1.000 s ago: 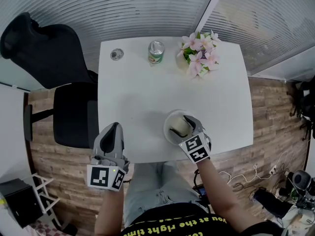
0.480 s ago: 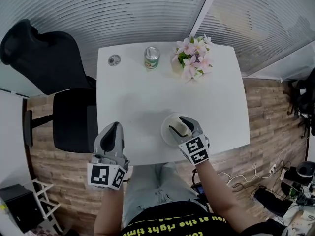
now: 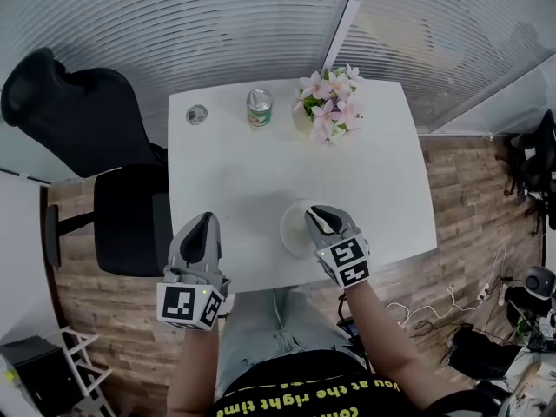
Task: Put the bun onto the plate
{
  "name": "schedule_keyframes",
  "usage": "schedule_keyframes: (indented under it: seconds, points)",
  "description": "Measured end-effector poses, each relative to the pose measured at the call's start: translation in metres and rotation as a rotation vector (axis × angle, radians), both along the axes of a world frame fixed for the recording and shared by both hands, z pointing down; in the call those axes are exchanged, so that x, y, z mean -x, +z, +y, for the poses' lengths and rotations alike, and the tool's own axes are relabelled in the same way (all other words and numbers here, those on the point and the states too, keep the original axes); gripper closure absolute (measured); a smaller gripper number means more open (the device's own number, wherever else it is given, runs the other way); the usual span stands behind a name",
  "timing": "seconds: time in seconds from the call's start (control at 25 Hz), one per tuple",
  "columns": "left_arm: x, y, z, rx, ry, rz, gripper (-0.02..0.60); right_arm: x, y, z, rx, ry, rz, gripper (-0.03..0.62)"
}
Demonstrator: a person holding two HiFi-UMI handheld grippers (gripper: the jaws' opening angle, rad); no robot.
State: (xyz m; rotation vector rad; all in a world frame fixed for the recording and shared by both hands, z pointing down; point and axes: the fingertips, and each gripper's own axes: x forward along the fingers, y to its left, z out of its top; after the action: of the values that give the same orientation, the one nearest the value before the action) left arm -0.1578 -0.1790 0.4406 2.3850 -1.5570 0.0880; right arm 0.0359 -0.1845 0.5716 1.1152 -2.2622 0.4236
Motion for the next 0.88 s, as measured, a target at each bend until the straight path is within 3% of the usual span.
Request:
schedule_keyframes:
  seconds: [0.4,0.88]
  points:
    - [-0.022,-0.013,-0.010,-0.028,0.047,-0.014,0.581,-0.012,-0.047,-0.019,-0.085,0.057,-0.058,0.586]
    - [-0.044,-0.033,-0.022,-0.061,0.098,-0.015,0.581,-0.040,-0.130,-0.035,-0.201,0.119,-0.188,0.586]
